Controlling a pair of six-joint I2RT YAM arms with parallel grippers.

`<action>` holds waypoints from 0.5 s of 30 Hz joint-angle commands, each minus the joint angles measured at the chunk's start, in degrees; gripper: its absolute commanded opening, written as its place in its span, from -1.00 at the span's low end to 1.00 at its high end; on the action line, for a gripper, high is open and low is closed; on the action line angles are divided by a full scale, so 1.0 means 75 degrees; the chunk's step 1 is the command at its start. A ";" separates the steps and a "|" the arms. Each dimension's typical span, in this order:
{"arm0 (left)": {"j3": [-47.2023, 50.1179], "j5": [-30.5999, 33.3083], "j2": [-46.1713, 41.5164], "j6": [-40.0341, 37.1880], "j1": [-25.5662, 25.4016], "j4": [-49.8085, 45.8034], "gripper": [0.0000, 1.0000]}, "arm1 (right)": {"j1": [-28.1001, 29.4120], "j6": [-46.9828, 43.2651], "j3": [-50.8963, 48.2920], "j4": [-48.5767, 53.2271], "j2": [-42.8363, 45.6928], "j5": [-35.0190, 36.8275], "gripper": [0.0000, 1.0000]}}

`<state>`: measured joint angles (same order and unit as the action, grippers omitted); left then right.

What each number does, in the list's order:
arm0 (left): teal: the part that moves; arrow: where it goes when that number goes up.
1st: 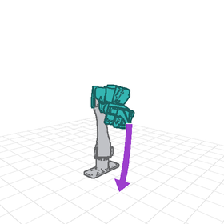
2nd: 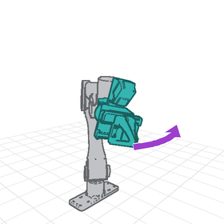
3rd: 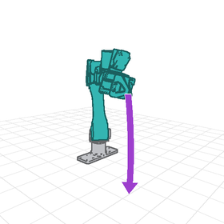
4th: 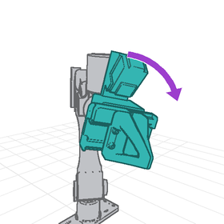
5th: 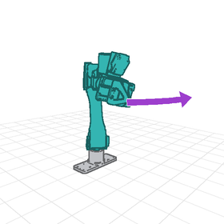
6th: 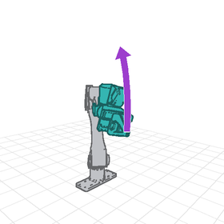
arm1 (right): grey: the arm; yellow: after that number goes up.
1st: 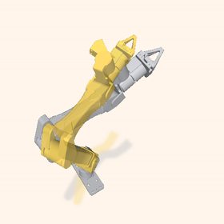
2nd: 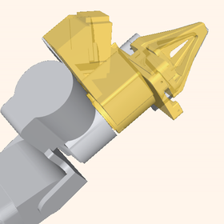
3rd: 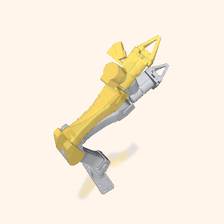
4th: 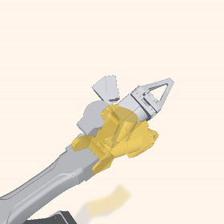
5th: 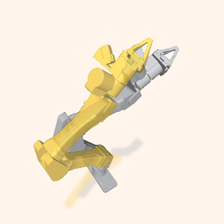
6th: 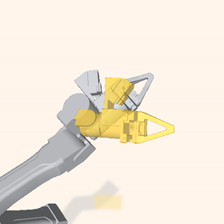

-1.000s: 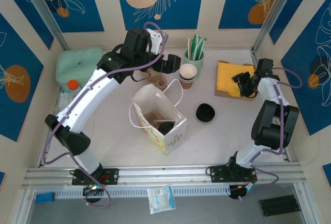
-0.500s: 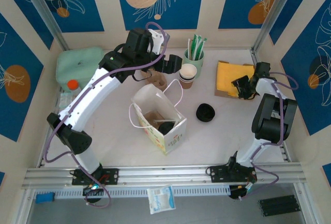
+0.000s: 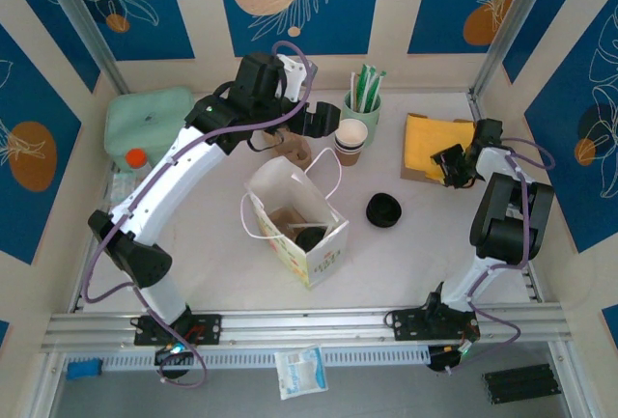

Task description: Pack the takeout coffee

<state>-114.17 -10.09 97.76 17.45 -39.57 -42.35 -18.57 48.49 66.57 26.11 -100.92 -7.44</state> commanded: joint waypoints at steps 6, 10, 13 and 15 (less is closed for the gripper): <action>-0.0260 -0.0155 0.0158 -0.0140 -0.0005 0.0150 0.99 | -0.0078 0.0027 -0.0140 -0.0071 -0.0155 0.0067 -0.12; -0.0267 -0.0155 0.0161 -0.0147 -0.0006 0.0147 0.99 | -0.0091 -0.0013 -0.0097 -0.0089 -0.0248 0.0078 -0.12; -0.0268 -0.0155 0.0162 -0.0160 0.0006 0.0127 0.99 | -0.0094 -0.0055 0.0009 -0.0062 -0.0335 0.0089 -0.13; -0.0251 -0.0155 0.0162 -0.0155 0.0015 0.0127 0.99 | -0.0098 -0.0097 0.0080 -0.0050 -0.0382 0.0107 -0.15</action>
<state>-114.19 -10.09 98.50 17.45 -39.55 -42.35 -18.90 48.45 65.91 25.26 -102.63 -7.25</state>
